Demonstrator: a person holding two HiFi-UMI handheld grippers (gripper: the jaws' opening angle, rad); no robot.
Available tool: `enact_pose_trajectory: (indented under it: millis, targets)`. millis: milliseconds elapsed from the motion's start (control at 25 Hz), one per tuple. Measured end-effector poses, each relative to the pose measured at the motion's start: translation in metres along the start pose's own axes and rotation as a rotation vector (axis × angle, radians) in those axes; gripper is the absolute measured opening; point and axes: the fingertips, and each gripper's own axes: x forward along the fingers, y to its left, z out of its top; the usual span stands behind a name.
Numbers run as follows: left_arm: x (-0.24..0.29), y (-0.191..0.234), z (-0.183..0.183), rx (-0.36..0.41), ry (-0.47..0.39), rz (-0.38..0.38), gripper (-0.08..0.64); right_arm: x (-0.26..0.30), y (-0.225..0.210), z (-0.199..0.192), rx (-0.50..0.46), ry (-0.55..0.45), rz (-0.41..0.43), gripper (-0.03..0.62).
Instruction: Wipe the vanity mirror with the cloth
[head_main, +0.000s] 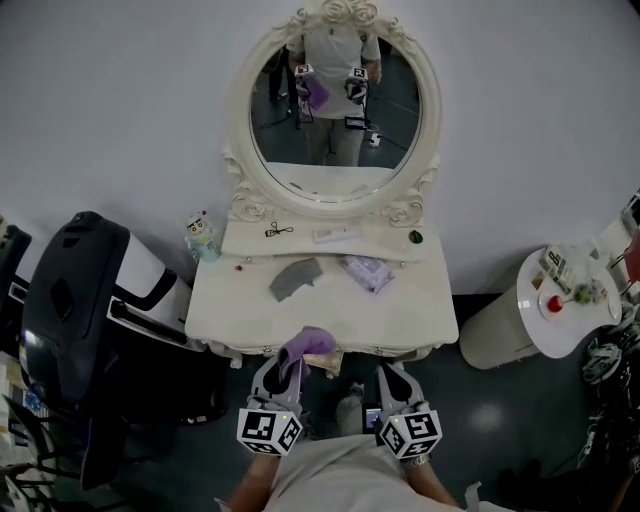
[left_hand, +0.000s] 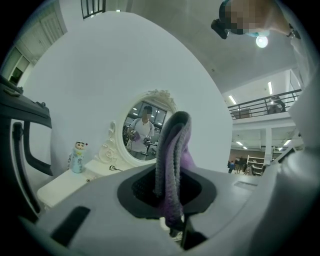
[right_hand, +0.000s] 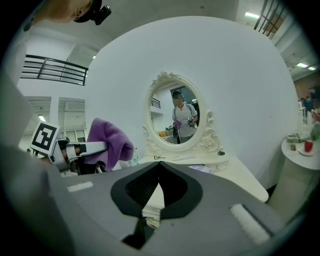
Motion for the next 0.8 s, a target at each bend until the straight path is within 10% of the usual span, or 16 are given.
enact_pose_trajectory:
  millis: [800]
  targets:
    - [0.212, -0.006, 0.07, 0.091, -0.09, 0.087, 0.055, 0.163, -0.155, 0.099, -0.021, -0.06, 0.132, 0.009]
